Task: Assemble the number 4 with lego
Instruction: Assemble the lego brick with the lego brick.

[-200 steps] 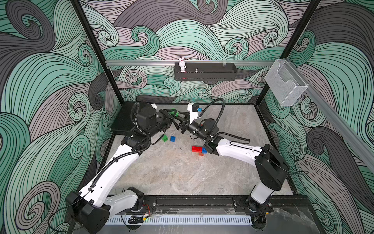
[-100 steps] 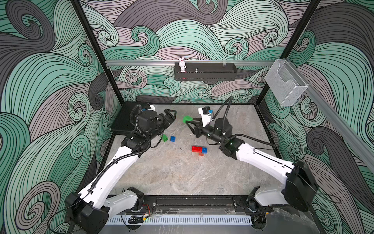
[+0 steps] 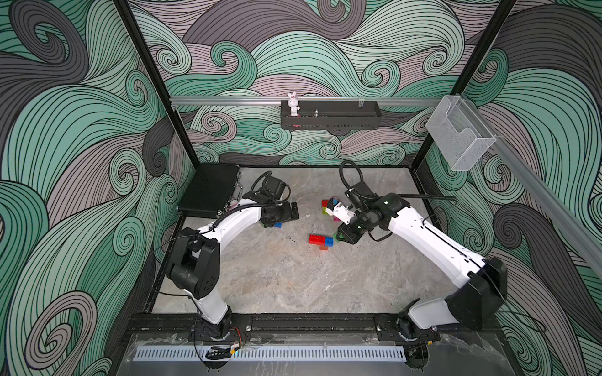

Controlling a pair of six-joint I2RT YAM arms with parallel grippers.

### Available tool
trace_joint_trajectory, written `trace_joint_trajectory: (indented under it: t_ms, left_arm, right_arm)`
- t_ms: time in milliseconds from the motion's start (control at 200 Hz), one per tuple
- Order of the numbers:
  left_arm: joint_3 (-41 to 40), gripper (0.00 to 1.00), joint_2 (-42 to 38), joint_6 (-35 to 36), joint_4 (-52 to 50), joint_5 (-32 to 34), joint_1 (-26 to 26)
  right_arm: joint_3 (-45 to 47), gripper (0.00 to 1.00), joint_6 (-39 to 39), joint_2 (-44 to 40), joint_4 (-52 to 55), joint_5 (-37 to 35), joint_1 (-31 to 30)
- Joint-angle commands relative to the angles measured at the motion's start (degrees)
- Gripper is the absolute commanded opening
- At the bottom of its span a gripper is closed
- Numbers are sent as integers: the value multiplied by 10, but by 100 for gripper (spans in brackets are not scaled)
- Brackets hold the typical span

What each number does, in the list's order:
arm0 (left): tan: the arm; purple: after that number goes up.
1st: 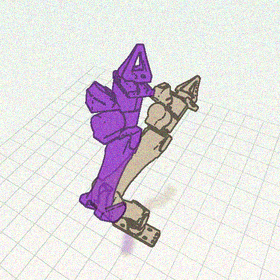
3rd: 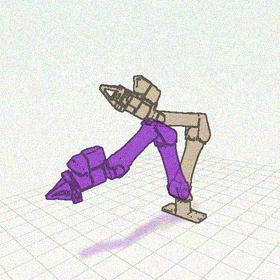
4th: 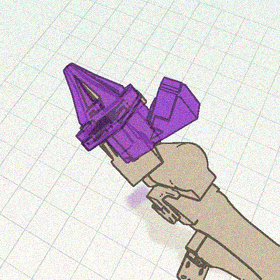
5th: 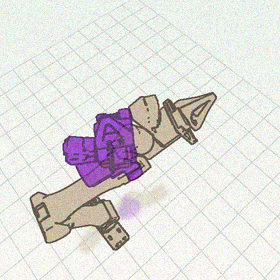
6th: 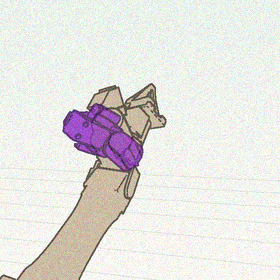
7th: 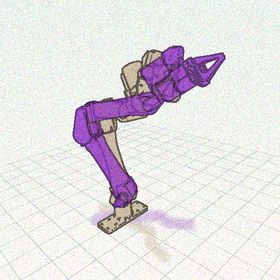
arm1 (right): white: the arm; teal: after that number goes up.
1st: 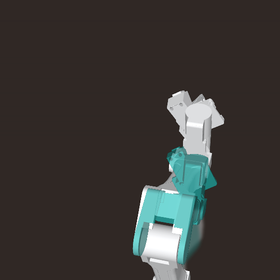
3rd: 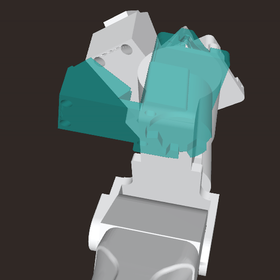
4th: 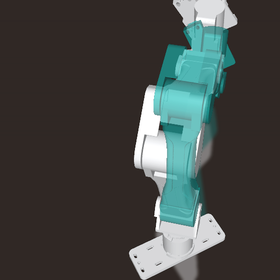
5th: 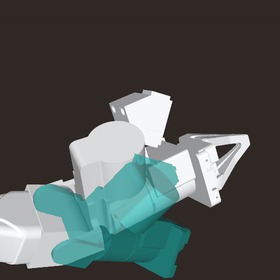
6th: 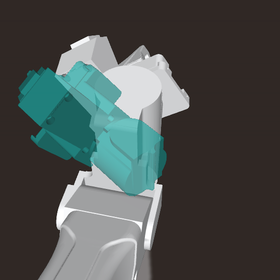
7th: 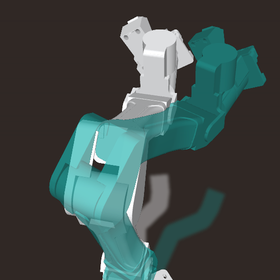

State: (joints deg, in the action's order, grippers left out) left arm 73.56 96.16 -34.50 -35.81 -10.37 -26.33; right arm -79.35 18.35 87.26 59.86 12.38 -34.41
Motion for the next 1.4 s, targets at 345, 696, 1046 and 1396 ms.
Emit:
trace_joint_trajectory:
  t_ms: [345,696,1046,1396]
  left_arm:
    - [3,99,34,17,-63,-97,5]
    - [-23,99,42,9,-59,-139,37]
    - [-41,99,43,6,-57,-147,56]
    - [-45,99,42,12,-63,-147,62]
  right_arm:
    - [-171,0,223,190,118,-56,-57]
    - [-225,0,253,258,152,-117,-75]
    - [-260,0,239,294,153,-132,-79]
    - [-252,0,239,303,151,-136,-75]
